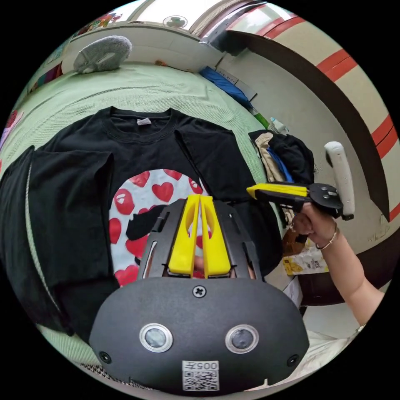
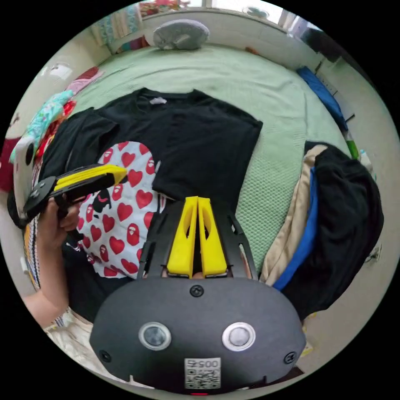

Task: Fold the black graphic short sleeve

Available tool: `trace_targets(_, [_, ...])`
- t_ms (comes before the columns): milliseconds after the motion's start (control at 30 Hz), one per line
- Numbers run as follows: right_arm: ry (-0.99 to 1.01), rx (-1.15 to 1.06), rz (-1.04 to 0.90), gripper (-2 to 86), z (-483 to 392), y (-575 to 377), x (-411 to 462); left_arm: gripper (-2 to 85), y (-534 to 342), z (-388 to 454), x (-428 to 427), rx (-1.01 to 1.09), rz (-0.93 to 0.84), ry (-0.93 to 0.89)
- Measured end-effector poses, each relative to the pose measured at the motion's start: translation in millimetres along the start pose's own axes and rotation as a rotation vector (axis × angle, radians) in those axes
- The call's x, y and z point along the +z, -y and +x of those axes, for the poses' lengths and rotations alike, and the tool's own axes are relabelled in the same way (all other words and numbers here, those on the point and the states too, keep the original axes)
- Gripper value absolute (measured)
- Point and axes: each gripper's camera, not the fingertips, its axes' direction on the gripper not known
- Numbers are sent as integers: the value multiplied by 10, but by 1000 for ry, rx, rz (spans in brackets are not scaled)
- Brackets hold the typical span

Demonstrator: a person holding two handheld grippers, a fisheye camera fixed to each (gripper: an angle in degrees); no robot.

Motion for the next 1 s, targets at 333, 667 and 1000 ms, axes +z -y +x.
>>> trace_targets(333, [-105,-4,-34,-12,-688,-1272,279,-6,-1385,-143,-690,-44,-182,329])
trace_targets(667, [28,174,22,-14,-510,-1726,560,-3,-1733,-201,-685,-136,-168,398])
trace_targets(1000, [-141,53,60,-14,-803,-2060,678,-3,-1958,-19,-877,-135,-131,486])
